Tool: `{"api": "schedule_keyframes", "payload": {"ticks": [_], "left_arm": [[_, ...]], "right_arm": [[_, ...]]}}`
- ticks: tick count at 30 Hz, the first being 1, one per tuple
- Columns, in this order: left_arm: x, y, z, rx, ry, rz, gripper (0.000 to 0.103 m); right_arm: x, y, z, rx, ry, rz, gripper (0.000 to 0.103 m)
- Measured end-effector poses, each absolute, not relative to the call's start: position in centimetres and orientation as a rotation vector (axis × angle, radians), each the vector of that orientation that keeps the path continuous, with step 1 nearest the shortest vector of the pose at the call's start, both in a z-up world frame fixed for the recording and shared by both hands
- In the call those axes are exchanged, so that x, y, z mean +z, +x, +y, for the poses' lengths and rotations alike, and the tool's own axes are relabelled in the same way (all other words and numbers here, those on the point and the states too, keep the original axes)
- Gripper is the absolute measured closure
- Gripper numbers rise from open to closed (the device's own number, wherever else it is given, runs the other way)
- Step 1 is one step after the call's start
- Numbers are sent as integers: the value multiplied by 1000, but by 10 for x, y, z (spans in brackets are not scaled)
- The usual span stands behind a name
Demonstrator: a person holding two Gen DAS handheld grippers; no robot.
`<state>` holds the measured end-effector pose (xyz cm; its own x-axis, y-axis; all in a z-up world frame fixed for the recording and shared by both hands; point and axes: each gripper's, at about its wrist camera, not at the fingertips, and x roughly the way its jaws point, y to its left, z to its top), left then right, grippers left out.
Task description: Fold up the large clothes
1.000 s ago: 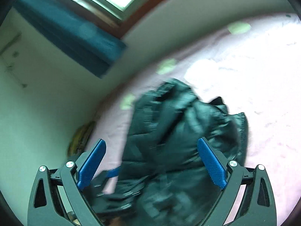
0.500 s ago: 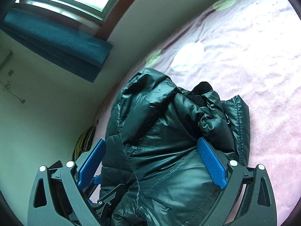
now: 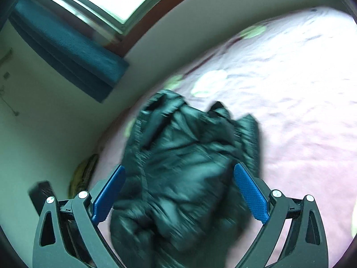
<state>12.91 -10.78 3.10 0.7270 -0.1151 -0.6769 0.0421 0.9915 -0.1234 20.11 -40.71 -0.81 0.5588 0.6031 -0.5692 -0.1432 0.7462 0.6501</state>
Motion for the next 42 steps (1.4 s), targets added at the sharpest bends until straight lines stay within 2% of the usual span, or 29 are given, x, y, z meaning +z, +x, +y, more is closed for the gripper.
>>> {"api": "schedule_keyframes", "payload": {"ticks": [6, 9, 10, 17, 26, 33, 42], "left_arm": [[8, 129, -72, -61, -180, 803, 2], [-1, 128, -67, -81, -204, 812, 2], [-3, 128, -65, -87, -208, 806, 2], [-9, 125, -57, -116, -228, 788, 2], [3, 114, -38, -108, -299, 756, 2], [4, 115, -63, -139, -238, 765, 2], [-4, 129, -129, -112, -110, 760, 2]], "right_arm": [[-41, 198, -409, 361, 518, 989, 6], [-72, 213, -411, 427, 630, 1084, 4], [-90, 218, -417, 488, 757, 1114, 4], [-92, 227, -390, 767, 839, 1075, 6], [-122, 232, -356, 1123, 1234, 1054, 6], [-90, 218, -343, 847, 859, 1093, 6], [-38, 197, -402, 456, 675, 925, 6]]}}
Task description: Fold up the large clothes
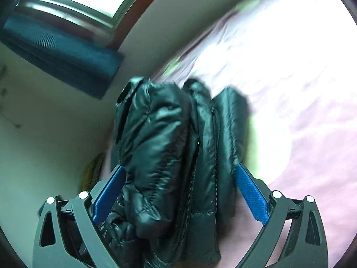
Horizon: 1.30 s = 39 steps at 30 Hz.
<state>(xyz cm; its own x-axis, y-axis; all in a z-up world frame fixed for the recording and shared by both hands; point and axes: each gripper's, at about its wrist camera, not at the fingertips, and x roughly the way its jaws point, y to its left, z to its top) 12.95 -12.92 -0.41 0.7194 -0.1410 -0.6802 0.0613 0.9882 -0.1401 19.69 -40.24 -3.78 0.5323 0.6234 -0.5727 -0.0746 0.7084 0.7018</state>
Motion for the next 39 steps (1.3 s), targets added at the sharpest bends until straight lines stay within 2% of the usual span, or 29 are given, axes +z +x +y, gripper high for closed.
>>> {"api": "schedule_keyframes", "payload": {"ticks": [5, 8, 12, 17, 20, 23, 30, 39], "left_arm": [[-4, 131, -141, -72, -64, 746, 2], [-5, 131, -138, -71, -68, 750, 2], [-5, 131, -139, -69, -54, 760, 2], [1, 124, -135, -74, -59, 761, 2], [4, 117, -131, -77, -57, 753, 2], [9, 110, -129, -74, -56, 751, 2], [22, 86, -128, -28, 25, 697, 2], [29, 45, -113, 58, 66, 674, 2]], "right_arm": [[10, 179, -397, 381, 482, 766, 6], [20, 187, -369, 519, 447, 786, 6], [-12, 207, -348, 554, 483, 934, 6], [-44, 209, -363, 505, 545, 984, 6], [-40, 201, -371, 498, 551, 944, 6], [-18, 176, -373, 412, 440, 884, 6], [30, 115, -362, 101, 124, 587, 6], [27, 80, -346, 188, 42, 653, 6]]}}
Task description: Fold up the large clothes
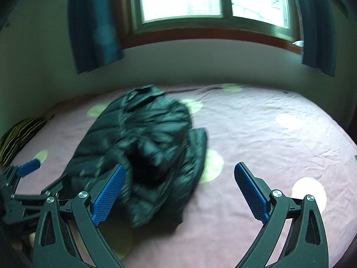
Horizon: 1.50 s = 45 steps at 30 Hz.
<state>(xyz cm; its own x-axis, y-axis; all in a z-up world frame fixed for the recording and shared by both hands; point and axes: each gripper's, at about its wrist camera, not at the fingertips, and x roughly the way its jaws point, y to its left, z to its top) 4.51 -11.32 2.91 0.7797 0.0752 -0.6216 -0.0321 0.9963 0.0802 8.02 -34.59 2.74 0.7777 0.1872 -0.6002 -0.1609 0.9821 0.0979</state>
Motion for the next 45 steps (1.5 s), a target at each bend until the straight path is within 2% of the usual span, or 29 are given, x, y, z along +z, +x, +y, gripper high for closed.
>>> {"api": "schedule_keyframes", "payload": {"ticks": [15, 45], "left_arm": [[36, 15, -80, 162, -30, 705, 2], [52, 5, -95, 163, -23, 665, 2]], "right_arm": [[15, 62, -332, 219, 61, 746, 6], [24, 61, -340, 228, 96, 760, 6]]}}
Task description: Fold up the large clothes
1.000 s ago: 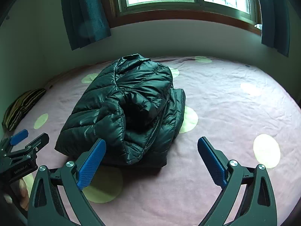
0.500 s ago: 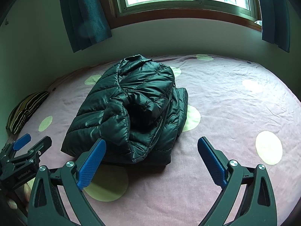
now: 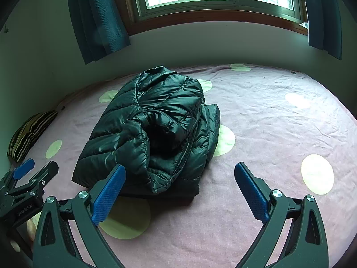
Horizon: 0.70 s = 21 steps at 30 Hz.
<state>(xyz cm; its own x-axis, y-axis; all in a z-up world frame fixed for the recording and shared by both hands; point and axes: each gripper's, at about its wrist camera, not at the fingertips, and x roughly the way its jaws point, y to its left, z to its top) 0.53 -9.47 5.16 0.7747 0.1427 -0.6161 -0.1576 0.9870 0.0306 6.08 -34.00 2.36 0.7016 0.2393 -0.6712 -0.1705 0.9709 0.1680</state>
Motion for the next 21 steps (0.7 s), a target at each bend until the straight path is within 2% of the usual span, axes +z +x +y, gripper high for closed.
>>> {"api": "schedule_keyframes", "payload": {"ticks": [21], "left_arm": [[47, 6, -95, 158, -21, 675, 2]], "right_arm": [[19, 61, -337, 232, 88, 776, 6]]}}
